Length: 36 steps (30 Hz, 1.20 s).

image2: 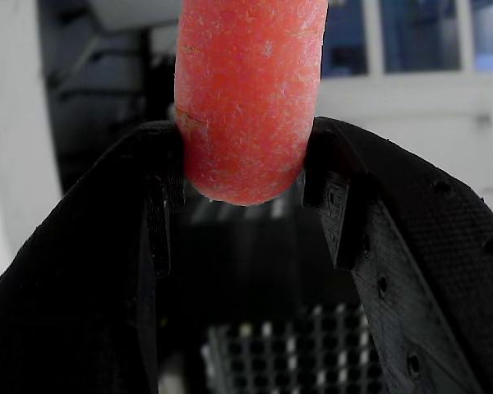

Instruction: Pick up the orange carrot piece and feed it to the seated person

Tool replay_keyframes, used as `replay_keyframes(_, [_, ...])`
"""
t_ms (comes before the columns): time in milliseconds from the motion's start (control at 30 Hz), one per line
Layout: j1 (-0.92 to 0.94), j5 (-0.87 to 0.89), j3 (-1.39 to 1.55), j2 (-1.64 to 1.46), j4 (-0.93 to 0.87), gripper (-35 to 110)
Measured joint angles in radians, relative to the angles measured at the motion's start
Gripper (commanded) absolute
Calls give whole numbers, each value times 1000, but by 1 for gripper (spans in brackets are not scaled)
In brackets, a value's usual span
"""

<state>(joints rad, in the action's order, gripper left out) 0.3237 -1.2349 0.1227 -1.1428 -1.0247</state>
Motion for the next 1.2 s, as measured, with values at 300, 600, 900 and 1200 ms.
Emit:
replay_keyframes(300, [-100,0,-362,222,0,-2])
replay_keyframes(600, [-120,-5,-382,232,0,-2])
replay_keyframes(900, [-179,-5,-382,232,0,-2])
replay_keyframes(1200, [-216,-5,-382,233,0,-2])
